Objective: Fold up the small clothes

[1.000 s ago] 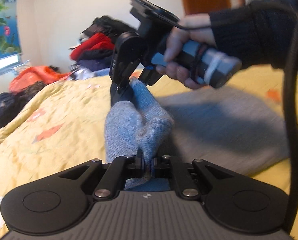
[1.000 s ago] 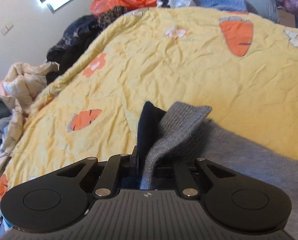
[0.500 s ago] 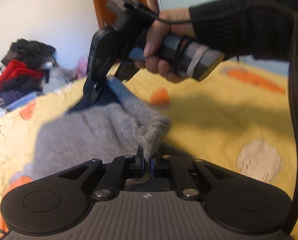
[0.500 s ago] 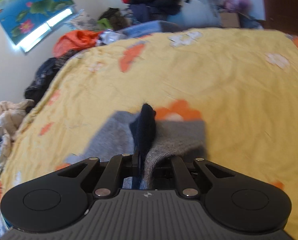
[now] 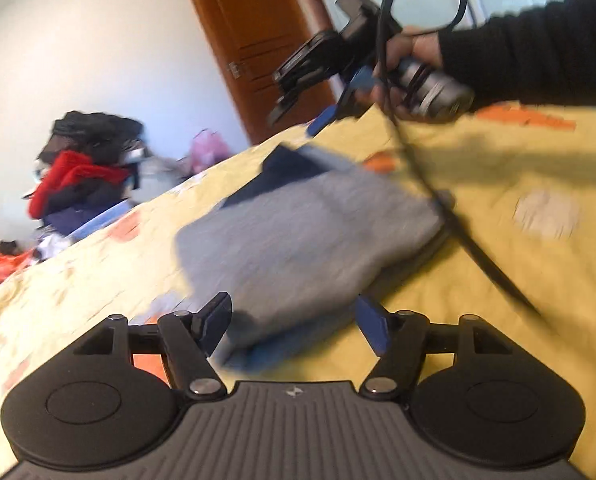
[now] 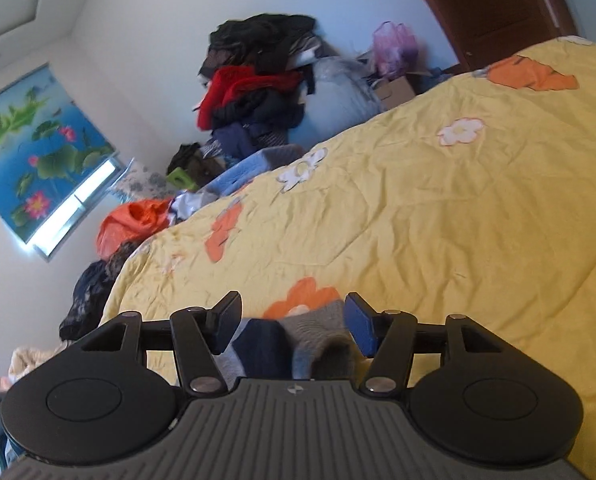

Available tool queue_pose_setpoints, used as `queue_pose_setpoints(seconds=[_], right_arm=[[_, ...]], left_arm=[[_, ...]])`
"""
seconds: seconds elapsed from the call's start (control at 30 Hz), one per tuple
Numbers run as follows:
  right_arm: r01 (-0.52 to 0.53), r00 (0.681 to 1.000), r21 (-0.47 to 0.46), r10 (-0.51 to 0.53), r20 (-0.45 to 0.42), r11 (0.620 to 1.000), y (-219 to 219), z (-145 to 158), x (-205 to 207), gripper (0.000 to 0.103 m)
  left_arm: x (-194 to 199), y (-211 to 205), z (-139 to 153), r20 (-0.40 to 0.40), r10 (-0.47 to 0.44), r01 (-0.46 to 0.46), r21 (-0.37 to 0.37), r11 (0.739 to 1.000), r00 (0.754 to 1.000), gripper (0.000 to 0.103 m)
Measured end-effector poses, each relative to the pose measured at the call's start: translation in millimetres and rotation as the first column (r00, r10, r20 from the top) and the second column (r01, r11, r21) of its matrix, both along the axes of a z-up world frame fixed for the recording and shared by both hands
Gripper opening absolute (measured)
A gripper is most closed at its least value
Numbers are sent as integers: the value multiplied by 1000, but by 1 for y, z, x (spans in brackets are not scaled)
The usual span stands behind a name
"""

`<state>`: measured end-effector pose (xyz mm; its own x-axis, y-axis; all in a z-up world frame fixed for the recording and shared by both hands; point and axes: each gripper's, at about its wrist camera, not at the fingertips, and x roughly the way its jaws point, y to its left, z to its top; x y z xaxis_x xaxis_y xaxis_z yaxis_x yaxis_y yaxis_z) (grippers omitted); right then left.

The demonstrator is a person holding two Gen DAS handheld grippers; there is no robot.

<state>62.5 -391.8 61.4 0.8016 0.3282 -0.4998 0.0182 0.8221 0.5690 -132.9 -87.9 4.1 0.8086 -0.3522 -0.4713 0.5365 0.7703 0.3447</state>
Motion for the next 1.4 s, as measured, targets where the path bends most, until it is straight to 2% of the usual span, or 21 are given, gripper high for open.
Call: queue_pose_setpoints(seconds=[0.1, 0.17, 0.23, 0.3, 0.33, 0.37, 0.4, 0.43, 0.5, 0.53, 0.57, 0.63, 0.73, 0.77, 0.8, 0.87, 0.93, 1.03, 1.17, 1.33, 1.4], right_arm=[[-77, 997, -84, 75, -19, 994, 15, 1, 4, 62], [-118, 992, -133, 113, -48, 984, 27, -2, 12, 62], [-166, 984, -156, 154, -84, 974, 40, -6, 18, 61], [-193, 979, -208, 173, -110, 959, 53, -9, 22, 50], [-204, 976, -232, 181, -119, 951, 58, -10, 23, 35], [-217, 973, -249, 189, -130, 944, 62, -11, 24, 24], [-221, 972, -261, 191, -134, 940, 64, -11, 24, 24], [-216, 974, -264, 188, -128, 940, 65, -10, 24, 23], [-206, 977, -254, 187, -99, 945, 60, -2, 19, 22], [-192, 981, -248, 178, -77, 950, 54, 5, 15, 21], [-166, 986, -243, 158, -53, 956, 47, 11, 14, 21], [-132, 991, -217, 123, -58, 967, 32, 9, 19, 20], [-142, 985, -234, 113, -133, 962, 29, -14, 27, 20], [-136, 984, -218, 107, -139, 966, 29, -20, 26, 26], [-114, 987, -185, 91, -131, 976, 27, -24, 22, 28], [-38, 996, -94, 30, -89, 995, 17, -21, 10, 40], [-18, 999, -11, 18, -39, 1000, 10, -10, -8, 44], [-101, 994, 36, 102, -40, 994, 13, 3, -41, 44], [-243, 965, -2, 241, -106, 970, 33, 3, -86, 44], [-299, 937, -14, 291, -194, 954, 49, -17, -113, 44], [-324, 925, -10, 314, -213, 946, 56, -26, -117, 37]], left_arm=[[3, 10, -8, -40, 59, -59, 4, 998, 997, 68], [4, 8, -10, -25, 91, -90, 13, 996, 996, 68], [9, 7, -7, -2, 111, -111, -7, 994, 994, 68], [13, 8, -1, 11, 126, -126, -37, 991, 992, 68], [14, 7, 0, 10, 130, -130, -44, 991, 991, 68], [18, 6, -2, 4, 133, -133, -38, 990, 991, 62], [16, 5, -3, -12, 135, -135, -26, 990, 991, 52], [18, 4, -4, -29, 140, -140, -17, 990, 990, 32], [22, 6, -2, -40, 161, -162, -28, 986, 986, 27], [25, 8, -1, -53, 164, -166, -40, 985, 985, 20], [27, 9, -2, -63, 169, -172, -41, 984, 984, 17], [31, 7, -4, -77, 175, -177, -30, 984, 982, 16], [32, 4, -6, -75, 175, -177, -12, 984, 982, 16], [32, 4, -6, -76, 176, -177, -13, 984, 982, 16], [32, 4, -6, -79, 177, -178, -15, 984, 981, 16], [32, 5, -6, -84, 179, -181, -17, 983, 980, 16], [32, 6, -6, -86, 178, -180, -19, 983, 980, 16], [37, 7, -5, -91, 179, -182, -25, 983, 980, 16], [37, 8, -5, -98, 180, -184, -33, 982, 979, 17], [38, 9, -5, -98, 183, -186, -30, 982, 978, 17], [39, 9, -6, -103, 188, -191, -29, 981, 977, 17]])
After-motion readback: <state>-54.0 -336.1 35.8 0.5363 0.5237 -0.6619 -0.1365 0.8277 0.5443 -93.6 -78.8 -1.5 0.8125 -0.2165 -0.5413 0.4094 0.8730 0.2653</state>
